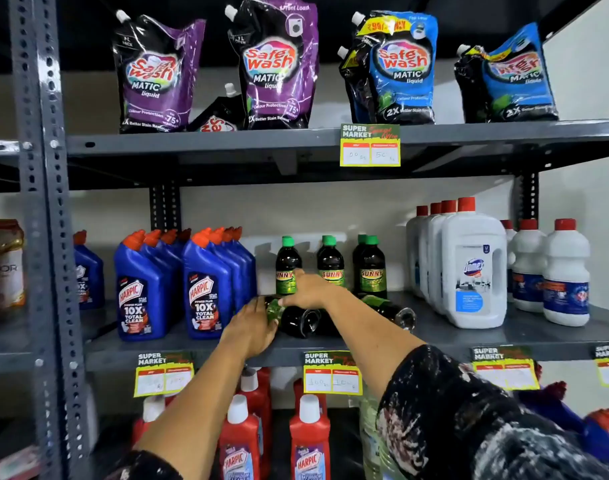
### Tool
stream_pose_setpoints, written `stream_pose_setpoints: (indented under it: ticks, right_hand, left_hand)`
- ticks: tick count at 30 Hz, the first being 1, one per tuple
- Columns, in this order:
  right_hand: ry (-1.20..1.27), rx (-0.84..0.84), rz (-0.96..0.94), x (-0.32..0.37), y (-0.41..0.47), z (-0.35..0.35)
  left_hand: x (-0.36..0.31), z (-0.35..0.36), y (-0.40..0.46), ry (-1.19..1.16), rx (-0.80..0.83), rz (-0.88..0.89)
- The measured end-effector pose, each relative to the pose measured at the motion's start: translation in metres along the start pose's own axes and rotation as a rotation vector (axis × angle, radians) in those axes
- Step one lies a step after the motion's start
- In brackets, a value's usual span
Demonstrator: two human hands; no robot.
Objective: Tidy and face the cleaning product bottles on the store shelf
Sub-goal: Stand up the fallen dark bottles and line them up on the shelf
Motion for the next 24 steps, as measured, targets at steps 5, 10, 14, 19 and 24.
stream_pose_setpoints:
  ticks: [5, 10, 14, 19, 24]
  right_hand:
    - [-0.181, 0.199, 0.083, 0.004, 0.018, 0.045]
    - [-0.355, 0.057, 0.211, -0.01, 0.03, 0.052]
    - [-0.254, -0.177, 0.194, -0.014, 0.035, 0.05]
    - [0.189, -0.518, 0.185, -0.022, 0.024, 0.055]
    - [0.665, -0.538, 0.158, -0.034, 0.025, 0.066]
  left_hand:
    - [0.025, 0.027, -0.005, 0.09, 0.162, -0.089]
    - [0.023, 0.026, -0.007, 0.193, -0.067, -0.034]
    - [0.023, 0.02, -0.009, 0.12, -0.171, -0.051]
    - [0.022, 0.02, -0.008, 0.12, -0.152, -0.056]
    - [0.023, 0.021, -0.007, 0.114, -0.178, -0.047]
Point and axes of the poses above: each hand's wrist, its own y-axis towards the middle knuckle, its own z-axis out of the palm, x = y × z, the point moved 8 cm from there along y, towards the middle knuckle, and after that the axes turned 9 degrees about -z, right-handed, at the moved point
